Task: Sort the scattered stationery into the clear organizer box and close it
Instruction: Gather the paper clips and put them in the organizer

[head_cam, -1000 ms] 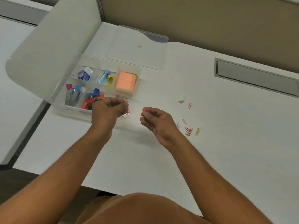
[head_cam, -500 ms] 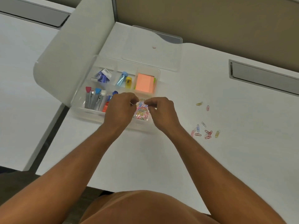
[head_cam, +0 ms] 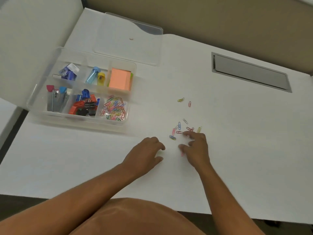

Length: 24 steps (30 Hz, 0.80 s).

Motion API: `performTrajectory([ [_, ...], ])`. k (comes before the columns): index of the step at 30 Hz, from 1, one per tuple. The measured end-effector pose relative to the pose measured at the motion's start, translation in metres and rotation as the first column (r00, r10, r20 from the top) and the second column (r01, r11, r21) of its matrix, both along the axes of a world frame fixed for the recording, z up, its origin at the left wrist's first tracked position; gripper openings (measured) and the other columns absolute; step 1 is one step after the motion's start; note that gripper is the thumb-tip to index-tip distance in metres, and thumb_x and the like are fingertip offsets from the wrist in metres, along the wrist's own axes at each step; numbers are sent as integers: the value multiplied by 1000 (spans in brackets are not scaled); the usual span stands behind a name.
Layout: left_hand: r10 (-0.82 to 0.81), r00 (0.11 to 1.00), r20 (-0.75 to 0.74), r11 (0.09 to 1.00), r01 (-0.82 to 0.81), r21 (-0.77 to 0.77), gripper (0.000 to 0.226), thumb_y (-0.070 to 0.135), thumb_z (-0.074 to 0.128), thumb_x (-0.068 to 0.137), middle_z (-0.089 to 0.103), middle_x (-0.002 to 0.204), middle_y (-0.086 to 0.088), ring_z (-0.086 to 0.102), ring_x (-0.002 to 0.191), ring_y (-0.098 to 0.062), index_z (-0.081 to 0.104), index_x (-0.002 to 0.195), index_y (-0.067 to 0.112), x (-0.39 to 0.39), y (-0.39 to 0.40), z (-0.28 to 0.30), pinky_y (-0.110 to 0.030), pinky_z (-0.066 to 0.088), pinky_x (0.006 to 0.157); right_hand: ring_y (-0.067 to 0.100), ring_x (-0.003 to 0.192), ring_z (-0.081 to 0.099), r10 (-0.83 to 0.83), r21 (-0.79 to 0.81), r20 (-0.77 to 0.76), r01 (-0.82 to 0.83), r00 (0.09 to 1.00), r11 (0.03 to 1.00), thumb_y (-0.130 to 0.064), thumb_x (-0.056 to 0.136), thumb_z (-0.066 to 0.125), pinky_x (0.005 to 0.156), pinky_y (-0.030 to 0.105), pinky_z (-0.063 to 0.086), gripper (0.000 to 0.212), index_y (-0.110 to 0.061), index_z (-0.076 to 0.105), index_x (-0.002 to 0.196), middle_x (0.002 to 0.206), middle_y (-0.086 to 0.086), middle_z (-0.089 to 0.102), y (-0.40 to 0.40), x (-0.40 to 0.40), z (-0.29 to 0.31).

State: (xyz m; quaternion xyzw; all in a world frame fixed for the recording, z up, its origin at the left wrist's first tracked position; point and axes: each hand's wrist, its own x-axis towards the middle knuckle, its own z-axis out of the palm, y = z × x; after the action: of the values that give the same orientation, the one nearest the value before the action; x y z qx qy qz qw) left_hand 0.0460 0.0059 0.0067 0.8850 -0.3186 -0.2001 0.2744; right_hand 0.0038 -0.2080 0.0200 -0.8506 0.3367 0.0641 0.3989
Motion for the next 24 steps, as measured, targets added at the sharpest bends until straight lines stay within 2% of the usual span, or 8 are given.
performTrajectory([
  [2, -5, 996, 92, 997, -2, 75, 44, 45, 70, 91, 55, 128, 3, 50, 116, -24, 63, 131, 28, -7, -19, -9, -39, 43, 94, -1, 86, 56, 29, -26, 95, -27, 995, 999, 0, 80, 74, 77, 18, 53, 38, -23, 74, 109, 118, 1, 55, 7, 6, -6],
  [4, 10, 984, 180, 994, -30, 108, 49, 53, 71, 87, 53, 132, 0, 48, 118, -28, 64, 129, 29, -11, -36, -15, -43, 39, 93, -1, 88, 60, 58, -14, 161, -56, 985, 998, 2, 80, 69, 88, 23, 51, 31, -21, 76, 100, 112, -1, 61, 10, 18, -9],
  [9, 138, 938, 318, 977, -182, 111, 46, 55, 66, 87, 53, 135, -6, 48, 124, -33, 63, 122, 25, 2, -67, -17, -47, 40, 92, 8, 88, 65, 200, -77, 211, -188, 957, 979, -1, 84, 61, 78, 14, 51, 27, -20, 75, 97, 104, -1, 68, -22, 59, -5],
  [11, 184, 917, 354, 970, -228, 85, 45, 53, 60, 89, 51, 138, -9, 45, 130, -36, 61, 120, 21, 7, -76, -14, -50, 41, 96, 16, 102, 61, 278, -210, 261, -227, 924, 951, -7, 88, 60, 86, 29, 54, 26, -19, 72, 108, 114, 2, 64, -45, 84, -4],
  [13, 151, 932, 331, 976, -194, 101, 63, 67, 54, 88, 43, 152, -11, 36, 142, -40, 58, 130, 21, 2, -84, -14, -56, 36, 107, 28, 126, 49, 444, -377, 185, -354, 877, 856, -21, 93, 59, 102, 41, 48, 38, -19, 62, 131, 137, 6, 54, -68, 112, -11],
  [16, -16, 956, 293, 962, -65, 264, 89, 88, 38, 84, 19, 171, -8, 14, 156, -40, 41, 154, 33, -17, -94, -24, -67, 17, 120, 38, 154, 12, 654, -414, -69, -618, 754, 668, -51, 101, 47, 124, 53, 17, 64, -28, 32, 158, 167, 9, 20, -86, 142, -31],
  [19, -6, 953, 304, 966, -73, 249, 68, 72, 34, 98, 27, 169, -8, 22, 156, -39, 46, 153, 34, -30, -95, -30, -66, 19, 121, 34, 157, -7, 758, -409, -119, -727, 641, 551, -60, 103, 31, 125, 57, 2, 65, -32, 21, 162, 172, 5, 2, -88, 138, -46],
  [24, 108, 914, 390, 991, -131, 31, 40, 28, 49, 106, 48, 157, -8, 40, 148, -33, 58, 144, 23, -33, -84, -37, -51, 31, 122, 25, 158, 2, 906, -423, -6, -822, 424, 382, -54, 106, 23, 128, 44, 3, 62, -26, 28, 160, 171, 5, 12, -81, 65, -48],
])
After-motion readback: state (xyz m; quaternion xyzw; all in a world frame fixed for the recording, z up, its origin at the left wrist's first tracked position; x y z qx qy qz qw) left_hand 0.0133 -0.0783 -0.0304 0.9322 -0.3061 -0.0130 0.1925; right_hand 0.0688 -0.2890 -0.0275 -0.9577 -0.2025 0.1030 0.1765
